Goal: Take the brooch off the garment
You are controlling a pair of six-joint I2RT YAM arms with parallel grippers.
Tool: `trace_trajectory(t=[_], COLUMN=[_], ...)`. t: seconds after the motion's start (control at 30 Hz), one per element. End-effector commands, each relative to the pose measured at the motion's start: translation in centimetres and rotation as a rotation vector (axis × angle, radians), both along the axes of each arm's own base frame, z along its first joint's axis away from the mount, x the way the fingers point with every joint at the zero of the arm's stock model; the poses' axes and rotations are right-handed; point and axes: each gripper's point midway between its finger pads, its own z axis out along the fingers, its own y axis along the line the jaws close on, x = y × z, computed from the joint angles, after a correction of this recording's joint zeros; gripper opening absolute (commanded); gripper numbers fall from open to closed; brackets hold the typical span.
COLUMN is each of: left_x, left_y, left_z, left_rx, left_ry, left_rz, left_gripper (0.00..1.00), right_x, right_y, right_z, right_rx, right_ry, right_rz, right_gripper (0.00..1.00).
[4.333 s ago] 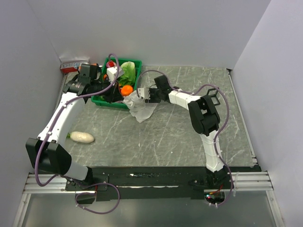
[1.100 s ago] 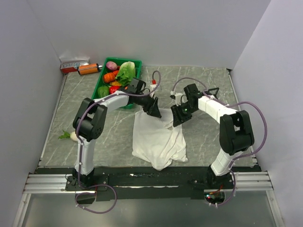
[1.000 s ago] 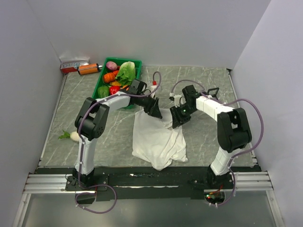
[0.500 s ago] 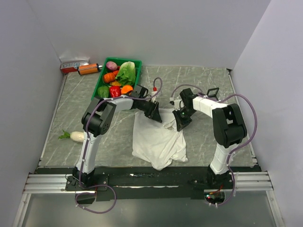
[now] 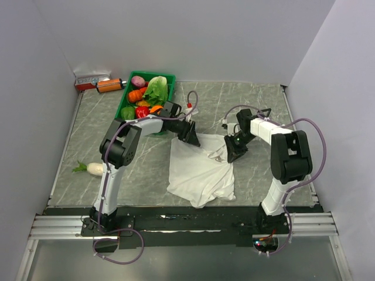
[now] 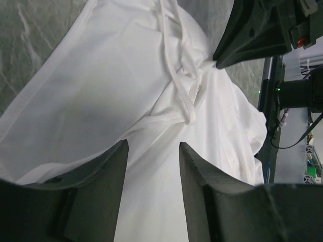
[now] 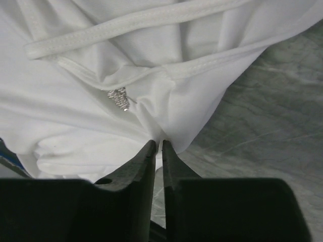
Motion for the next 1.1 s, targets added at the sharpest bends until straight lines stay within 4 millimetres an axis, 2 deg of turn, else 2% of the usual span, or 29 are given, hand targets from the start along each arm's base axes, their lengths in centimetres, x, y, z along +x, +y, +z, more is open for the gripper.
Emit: trace_trajectory(t=[0.0, 0.07, 0.17, 0.27, 0.3, 0.37, 0.5, 0.7, 0.87, 1.07], left_x=[0.7, 0.7, 1.3, 1.6, 2.0, 1.5, 0.9, 1.0, 1.4, 2.1], left_y=[-1.3, -1.5, -1.5, -0.3, 0.3, 1.2, 2.5, 4.2, 4.9, 5.1], left_z=[6.3, 7.1, 7.2, 7.6, 8.5, 8.7, 9.5, 9.6, 9.5, 9.3], left_rx=[-0.134, -0.147, -0.134, -0.157, -0.178, -0.175, -0.145, -0.127, -0.121, -0.113], left_ry=[-0.109, -0.132, -0.112, -0.046, -0.051, -0.02, -0.038, -0.016, -0.016, -0.015], left_rz=[-0.04, -0.044, -0.021, 0.035, 0.052, 0.056, 0.035, 0.073, 0.095, 0.116], left_gripper=[0.53, 0.54, 0.53, 0.52, 0.52, 0.52, 0.52, 0.51, 0.51, 0.52], right_x=[1.5, 2.1, 3.3, 4.0, 4.0, 4.4, 4.8, 5.7, 4.8, 3.6], right_y=[1.3, 1.0, 1.0, 2.3, 2.8, 4.3, 5.7, 6.1, 5.7, 5.6], right_z=[4.7, 5.9, 7.0, 7.6, 7.5, 7.6, 6.9, 5.1, 3.7, 3.3], right_rx=[0.086, 0.065, 0.033, 0.011, 0.006, -0.011, -0.059, -0.134, -0.138, -0.108], right_ry=[-0.139, -0.209, -0.327, -0.422, -0.441, -0.531, -0.62, -0.627, -0.558, -0.519], right_rz=[0.051, 0.079, 0.148, 0.279, 0.325, 0.476, 0.686, 0.837, 0.915, 0.958], right_gripper=[0.27, 0.3, 0.31, 0.31, 0.29, 0.27, 0.25, 0.23, 0.19, 0.2])
